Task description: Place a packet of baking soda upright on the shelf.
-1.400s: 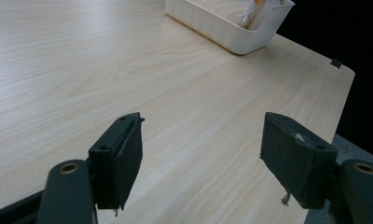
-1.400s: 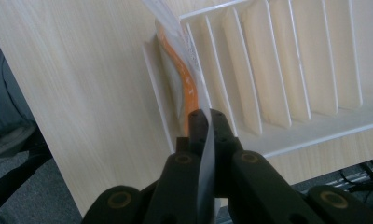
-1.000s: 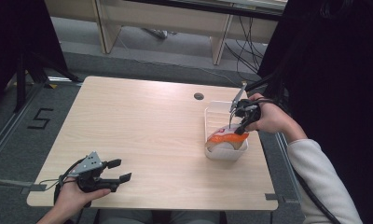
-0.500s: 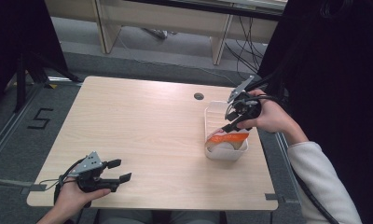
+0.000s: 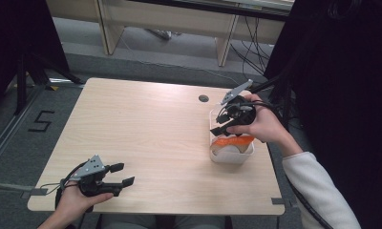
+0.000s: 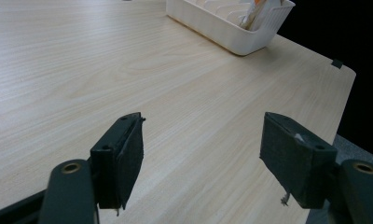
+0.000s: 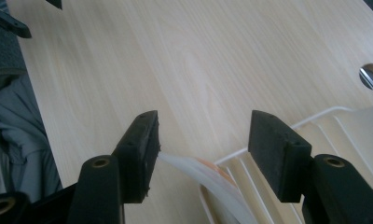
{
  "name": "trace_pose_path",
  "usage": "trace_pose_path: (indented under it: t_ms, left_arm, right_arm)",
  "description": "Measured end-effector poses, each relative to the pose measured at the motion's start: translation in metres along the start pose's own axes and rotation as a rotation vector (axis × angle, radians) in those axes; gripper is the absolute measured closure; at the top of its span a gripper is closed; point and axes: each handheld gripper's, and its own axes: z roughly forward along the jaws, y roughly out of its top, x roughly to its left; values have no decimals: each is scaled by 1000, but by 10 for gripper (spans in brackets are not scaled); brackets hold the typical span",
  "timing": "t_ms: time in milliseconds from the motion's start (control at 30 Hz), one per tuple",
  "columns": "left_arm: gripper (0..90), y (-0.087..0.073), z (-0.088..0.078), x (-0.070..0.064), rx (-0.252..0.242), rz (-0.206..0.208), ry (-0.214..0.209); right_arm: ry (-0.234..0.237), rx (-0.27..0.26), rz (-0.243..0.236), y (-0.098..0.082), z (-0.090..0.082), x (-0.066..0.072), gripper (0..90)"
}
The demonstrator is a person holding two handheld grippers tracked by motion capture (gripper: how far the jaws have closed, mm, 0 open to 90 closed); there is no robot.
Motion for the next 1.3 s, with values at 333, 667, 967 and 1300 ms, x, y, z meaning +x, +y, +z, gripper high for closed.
trace_pose_path:
  t_ms: [333, 667, 967, 1300]
  left_arm:
    - [291, 0, 0, -1, 1, -24, 10]
    - [290, 0, 0, 0, 1, -8, 5]
    - [287, 0, 0, 0, 0, -2, 1]
    - [288, 0, 0, 1, 0, -3, 0]
  right_arm:
    - [47, -90, 61, 3, 24, 22, 453]
    - [24, -111, 23, 0, 49, 42, 453]
    - [-16, -149, -33, -8, 73, 60, 452]
    - [50, -119, -68, -13, 94, 75, 450]
